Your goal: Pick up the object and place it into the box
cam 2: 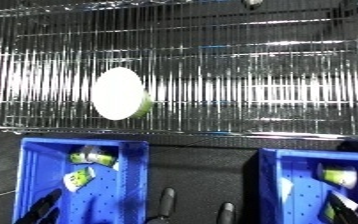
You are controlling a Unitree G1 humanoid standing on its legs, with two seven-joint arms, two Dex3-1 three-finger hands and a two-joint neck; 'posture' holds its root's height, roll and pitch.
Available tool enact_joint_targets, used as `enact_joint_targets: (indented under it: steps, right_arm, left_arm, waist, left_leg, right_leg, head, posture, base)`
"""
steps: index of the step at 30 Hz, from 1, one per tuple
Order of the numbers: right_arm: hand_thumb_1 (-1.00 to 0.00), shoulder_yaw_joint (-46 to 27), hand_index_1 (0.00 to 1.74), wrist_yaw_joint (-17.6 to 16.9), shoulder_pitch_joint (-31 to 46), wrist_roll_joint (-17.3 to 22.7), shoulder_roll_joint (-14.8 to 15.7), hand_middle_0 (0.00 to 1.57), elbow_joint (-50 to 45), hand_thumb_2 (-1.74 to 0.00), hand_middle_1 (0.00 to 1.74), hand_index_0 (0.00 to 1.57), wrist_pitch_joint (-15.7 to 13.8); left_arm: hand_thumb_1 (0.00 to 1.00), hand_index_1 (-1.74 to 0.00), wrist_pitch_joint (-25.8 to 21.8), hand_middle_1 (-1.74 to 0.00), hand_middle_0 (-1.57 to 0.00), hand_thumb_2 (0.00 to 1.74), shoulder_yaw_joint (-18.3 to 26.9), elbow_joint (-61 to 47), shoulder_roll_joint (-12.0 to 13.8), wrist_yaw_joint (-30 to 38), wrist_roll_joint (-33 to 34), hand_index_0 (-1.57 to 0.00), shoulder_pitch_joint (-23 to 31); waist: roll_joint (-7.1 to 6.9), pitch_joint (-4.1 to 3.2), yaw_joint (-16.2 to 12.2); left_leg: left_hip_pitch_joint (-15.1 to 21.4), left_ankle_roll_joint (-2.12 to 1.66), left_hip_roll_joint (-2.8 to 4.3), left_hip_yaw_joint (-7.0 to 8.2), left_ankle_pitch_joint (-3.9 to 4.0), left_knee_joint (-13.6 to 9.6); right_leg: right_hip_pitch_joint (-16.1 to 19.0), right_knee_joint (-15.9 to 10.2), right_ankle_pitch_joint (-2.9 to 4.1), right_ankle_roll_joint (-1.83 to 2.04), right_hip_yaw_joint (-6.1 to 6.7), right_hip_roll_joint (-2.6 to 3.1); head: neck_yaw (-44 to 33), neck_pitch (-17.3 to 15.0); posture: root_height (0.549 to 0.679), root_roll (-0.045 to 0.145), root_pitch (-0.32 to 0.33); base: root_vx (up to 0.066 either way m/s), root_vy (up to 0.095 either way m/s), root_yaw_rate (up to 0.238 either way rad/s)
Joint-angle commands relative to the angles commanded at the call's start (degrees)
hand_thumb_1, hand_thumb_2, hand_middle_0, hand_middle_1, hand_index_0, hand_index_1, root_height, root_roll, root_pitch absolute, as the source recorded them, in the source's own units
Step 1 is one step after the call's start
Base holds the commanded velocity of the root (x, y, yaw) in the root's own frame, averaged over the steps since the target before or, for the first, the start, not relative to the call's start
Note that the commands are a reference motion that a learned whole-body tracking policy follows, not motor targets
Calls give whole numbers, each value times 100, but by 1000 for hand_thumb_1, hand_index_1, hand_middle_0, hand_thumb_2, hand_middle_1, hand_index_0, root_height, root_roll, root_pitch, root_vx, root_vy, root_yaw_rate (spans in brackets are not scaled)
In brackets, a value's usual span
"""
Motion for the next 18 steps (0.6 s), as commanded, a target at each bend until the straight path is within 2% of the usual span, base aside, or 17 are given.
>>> enact_joint_targets:
  steps: [7, 13, 18]
  right_arm:
    - [0, 125, 0, 144, -107, 51, 195, 0, 512, 0, 0, 0, 32]
    - [0, 209, 0, 211, -154, 37, 312, 0, 716, 0, 0, 0, 81]
    - [0, 184, 0, 242, -58, 146, 343, 0, 822, 0, 0, 0, 26]
  left_arm:
    - [0, 0, -47, 0, 0, 0, 43, 66, 35, -16, -61, 0, -81]
    - [0, 0, -372, 0, 0, 0, 150, -141, 120, -73, -317, 0, -86]
    - [0, 0, -723, 0, 0, 0, 86, -848, 185, -61, -329, 0, -45]
  waist:
    - [-34, 28, 136]
    - [-121, 71, 257]
    - [-185, 85, 386]
  left_leg:
    - [-57, 6, 5, -43, -22, 113]
    - [-107, -10, 44, -92, -22, 149]
    - [-156, -5, 33, -157, -21, 112]
  right_leg:
    - [23, 77, -47, -13, -74, -23]
    - [18, 173, -101, -32, -157, -41]
    - [0, 195, -109, -26, -238, -57]
  head:
    - [-437, -86]
    - [-578, -204]
    - [-473, -251]
  posture:
    - [651, 52, 51]
    - [650, 47, 49]
    - [649, 43, 55]
  base:
    - [-4, -14, 50]
    - [3, -5, 61]
    - [12, -12, 123]
